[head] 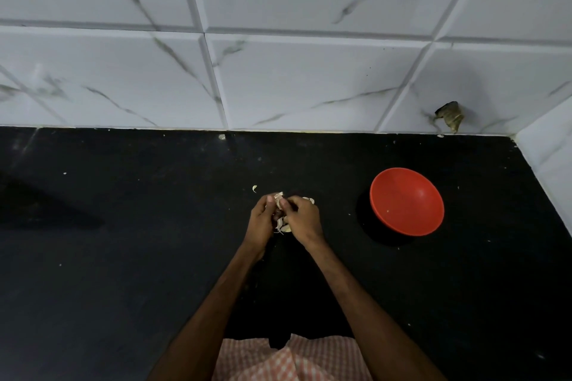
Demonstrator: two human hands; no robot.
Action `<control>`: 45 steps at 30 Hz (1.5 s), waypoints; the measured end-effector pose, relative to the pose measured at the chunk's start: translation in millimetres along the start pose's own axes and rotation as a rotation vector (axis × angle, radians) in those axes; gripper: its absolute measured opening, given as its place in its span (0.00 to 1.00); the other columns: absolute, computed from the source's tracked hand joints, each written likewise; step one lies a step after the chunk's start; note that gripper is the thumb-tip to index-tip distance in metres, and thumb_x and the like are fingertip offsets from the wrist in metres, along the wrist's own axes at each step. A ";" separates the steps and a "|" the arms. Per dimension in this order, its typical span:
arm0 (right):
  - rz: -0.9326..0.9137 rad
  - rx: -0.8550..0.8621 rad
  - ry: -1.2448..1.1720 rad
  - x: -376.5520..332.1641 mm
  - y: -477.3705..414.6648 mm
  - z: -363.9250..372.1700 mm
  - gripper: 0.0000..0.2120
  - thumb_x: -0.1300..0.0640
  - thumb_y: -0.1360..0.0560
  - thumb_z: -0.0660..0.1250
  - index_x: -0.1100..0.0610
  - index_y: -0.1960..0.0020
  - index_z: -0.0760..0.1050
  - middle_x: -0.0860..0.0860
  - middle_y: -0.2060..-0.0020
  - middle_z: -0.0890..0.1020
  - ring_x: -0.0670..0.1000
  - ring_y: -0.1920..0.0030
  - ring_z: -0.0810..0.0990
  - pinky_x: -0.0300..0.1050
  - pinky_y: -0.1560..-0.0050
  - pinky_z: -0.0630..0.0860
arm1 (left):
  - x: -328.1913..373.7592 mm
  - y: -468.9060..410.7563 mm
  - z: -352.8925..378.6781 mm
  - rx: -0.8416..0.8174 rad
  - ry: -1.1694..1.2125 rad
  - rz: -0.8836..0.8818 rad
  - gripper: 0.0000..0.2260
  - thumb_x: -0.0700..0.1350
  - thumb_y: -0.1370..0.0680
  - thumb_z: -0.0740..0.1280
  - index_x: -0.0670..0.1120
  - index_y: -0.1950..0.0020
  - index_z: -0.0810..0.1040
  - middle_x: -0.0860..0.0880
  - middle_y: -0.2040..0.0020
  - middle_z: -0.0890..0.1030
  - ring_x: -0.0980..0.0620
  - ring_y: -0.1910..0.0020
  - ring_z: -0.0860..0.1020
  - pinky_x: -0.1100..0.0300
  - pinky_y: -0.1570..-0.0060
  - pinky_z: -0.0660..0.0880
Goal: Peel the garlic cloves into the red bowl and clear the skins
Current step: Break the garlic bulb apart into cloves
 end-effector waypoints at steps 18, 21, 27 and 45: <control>0.199 0.158 -0.188 -5.5 1.2 -0.2 0.08 0.57 0.21 0.69 0.58 0.54 0.86 0.46 0.68 0.82 0.42 0.67 0.80 0.34 0.68 0.73 | 10.1 3.3 3.9 0.112 -0.376 0.291 0.07 0.45 0.14 0.58 0.46 0.50 0.72 0.50 0.62 0.81 0.58 0.66 0.78 0.59 0.68 0.73; 0.263 0.057 -0.302 1.5 1.5 -1.6 0.09 0.57 0.20 0.69 0.61 0.50 0.85 0.54 0.64 0.84 0.46 0.68 0.80 0.36 0.72 0.71 | 6.7 4.5 1.0 0.081 -0.310 0.286 0.07 0.44 0.14 0.59 0.44 0.48 0.74 0.51 0.60 0.81 0.59 0.62 0.79 0.63 0.64 0.75; 0.244 0.108 -0.157 15.2 -1.4 -12.5 0.09 0.57 0.20 0.67 0.59 0.49 0.85 0.53 0.58 0.86 0.51 0.58 0.85 0.50 0.58 0.84 | 2.0 1.6 -8.9 0.103 -0.298 0.268 0.09 0.43 0.15 0.60 0.44 0.47 0.79 0.49 0.52 0.83 0.54 0.54 0.81 0.58 0.53 0.76; 0.174 -0.256 -0.246 -10.7 11.6 -2.6 0.19 0.40 0.18 0.60 0.52 0.49 0.82 0.54 0.61 0.79 0.47 0.63 0.76 0.39 0.68 0.68 | 10.8 -2.7 -15.3 0.070 -0.199 0.290 0.10 0.37 0.18 0.64 0.46 0.44 0.84 0.49 0.49 0.81 0.53 0.46 0.80 0.64 0.47 0.76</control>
Point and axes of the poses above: each hand's wrist, its own y-axis away from the middle knuckle, its own z-axis out of the palm, x = y × z, the point moved 4 cm from there along -y, towards the middle knuckle
